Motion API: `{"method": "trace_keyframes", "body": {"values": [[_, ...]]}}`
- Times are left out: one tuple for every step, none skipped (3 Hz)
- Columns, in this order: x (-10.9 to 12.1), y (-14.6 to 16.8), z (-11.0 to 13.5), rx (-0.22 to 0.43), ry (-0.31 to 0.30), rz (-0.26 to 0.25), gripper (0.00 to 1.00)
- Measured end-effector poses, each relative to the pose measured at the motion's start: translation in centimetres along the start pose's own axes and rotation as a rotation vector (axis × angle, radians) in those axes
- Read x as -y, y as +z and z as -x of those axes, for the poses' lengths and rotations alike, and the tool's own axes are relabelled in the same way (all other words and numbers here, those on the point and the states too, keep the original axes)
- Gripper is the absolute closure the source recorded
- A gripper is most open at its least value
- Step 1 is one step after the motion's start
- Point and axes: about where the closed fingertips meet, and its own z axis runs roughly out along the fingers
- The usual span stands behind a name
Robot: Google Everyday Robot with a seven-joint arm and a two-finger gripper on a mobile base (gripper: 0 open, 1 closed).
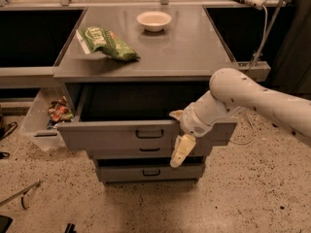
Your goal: Open top drawer
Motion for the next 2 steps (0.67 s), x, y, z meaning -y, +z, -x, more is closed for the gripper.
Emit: {"method": "trace_keyframes", "body": {"values": [[-0.1,0.2,0.0,0.001,0.001,0.006,0.0],[-1.5,0.4,-0.3,0.002,0.019,0.023,0.0]]}}
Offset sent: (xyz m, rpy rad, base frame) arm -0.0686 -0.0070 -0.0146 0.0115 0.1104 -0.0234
